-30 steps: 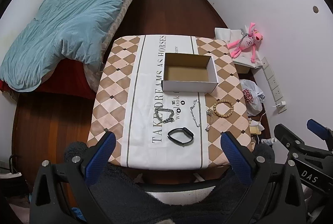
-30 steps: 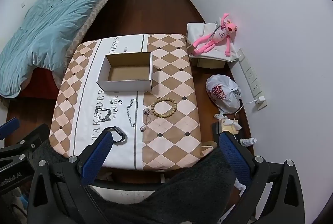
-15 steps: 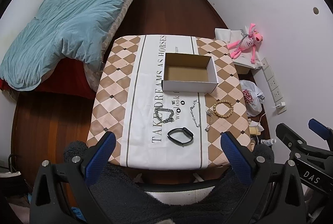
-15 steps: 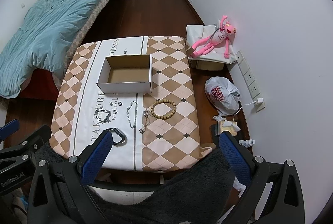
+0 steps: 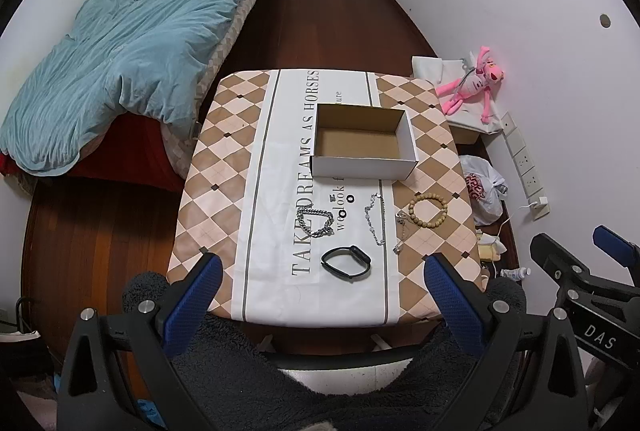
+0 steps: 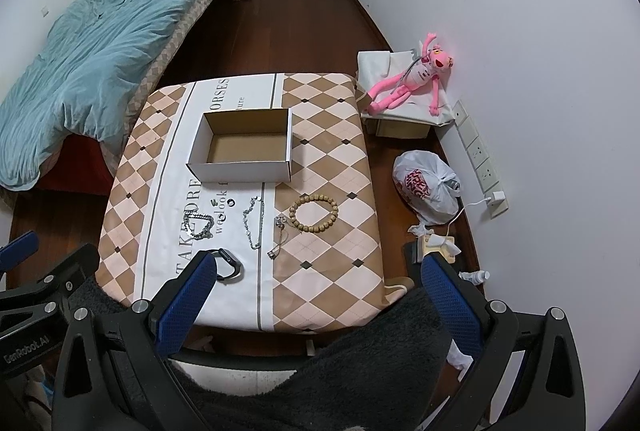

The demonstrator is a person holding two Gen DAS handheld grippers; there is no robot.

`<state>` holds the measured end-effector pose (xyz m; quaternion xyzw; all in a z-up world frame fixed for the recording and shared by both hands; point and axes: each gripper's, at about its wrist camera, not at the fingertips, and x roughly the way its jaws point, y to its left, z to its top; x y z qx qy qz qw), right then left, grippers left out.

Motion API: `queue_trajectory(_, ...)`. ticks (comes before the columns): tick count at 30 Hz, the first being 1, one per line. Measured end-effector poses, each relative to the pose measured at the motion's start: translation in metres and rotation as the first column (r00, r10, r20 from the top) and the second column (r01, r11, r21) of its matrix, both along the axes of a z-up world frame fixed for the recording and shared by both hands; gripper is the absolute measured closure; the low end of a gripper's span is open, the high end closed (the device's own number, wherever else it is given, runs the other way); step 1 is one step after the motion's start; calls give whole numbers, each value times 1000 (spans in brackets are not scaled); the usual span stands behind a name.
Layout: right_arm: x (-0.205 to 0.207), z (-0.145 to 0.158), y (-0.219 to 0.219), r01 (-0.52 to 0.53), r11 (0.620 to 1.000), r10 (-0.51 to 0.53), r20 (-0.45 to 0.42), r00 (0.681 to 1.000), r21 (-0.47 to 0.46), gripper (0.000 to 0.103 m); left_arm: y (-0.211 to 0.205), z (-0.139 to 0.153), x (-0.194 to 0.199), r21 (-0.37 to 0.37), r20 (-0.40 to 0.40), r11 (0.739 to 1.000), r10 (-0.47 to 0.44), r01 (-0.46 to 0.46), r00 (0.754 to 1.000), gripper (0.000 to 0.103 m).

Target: Organize jewelry

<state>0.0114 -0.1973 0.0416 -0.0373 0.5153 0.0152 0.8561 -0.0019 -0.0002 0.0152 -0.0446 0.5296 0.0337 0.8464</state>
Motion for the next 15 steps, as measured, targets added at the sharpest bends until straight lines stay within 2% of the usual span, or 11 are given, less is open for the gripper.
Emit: queue_trajectory(15,-1,2,-2,-1,1000,1,15,1000,1,0,-3,7,2,2,7,1000,-1,1,1000,0)
